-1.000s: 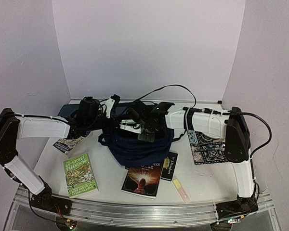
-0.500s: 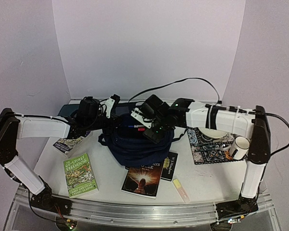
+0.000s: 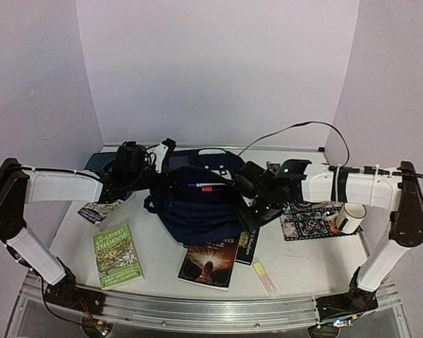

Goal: Pack the student bag
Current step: Pick up the pen from the corner of the board, then place the pen in the second largest pocket of the bag, then put down the second largest pocket of the student bag, then pick up the lower front pocket of the student bag.

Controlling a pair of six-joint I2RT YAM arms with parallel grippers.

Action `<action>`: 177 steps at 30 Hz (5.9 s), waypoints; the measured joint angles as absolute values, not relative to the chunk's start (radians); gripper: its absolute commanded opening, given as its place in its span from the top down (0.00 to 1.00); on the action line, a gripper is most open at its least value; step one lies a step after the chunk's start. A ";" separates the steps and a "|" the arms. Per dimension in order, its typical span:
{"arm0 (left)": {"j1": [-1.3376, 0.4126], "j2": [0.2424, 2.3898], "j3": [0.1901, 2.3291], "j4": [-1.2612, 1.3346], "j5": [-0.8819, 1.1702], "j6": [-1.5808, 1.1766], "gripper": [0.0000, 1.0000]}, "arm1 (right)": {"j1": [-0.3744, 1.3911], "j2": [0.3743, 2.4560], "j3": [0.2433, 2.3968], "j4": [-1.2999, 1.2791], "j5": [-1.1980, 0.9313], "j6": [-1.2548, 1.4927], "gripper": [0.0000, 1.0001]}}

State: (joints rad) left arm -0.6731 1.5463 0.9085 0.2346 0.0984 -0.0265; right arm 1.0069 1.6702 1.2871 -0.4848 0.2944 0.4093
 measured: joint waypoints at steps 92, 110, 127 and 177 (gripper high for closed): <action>-0.671 1.559 0.910 0.216 0.140 -0.035 1.00 | 1.081 2.220 1.865 -0.349 0.561 -0.738 0.60; -0.669 1.547 0.908 0.212 0.137 -0.051 0.85 | 1.074 2.060 1.688 -0.257 0.443 -0.611 0.34; -0.629 1.420 0.894 0.008 0.103 -0.030 0.36 | 0.983 1.874 1.627 -0.240 0.204 -0.346 0.28; -0.409 1.734 0.878 0.004 0.592 0.401 1.00 | 0.902 1.964 1.515 -0.195 -0.071 -0.150 0.27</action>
State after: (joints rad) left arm -0.4088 1.7343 0.8776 0.0044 0.5916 0.4014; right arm 0.9016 1.9640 1.5150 -0.1948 -0.0711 -0.1504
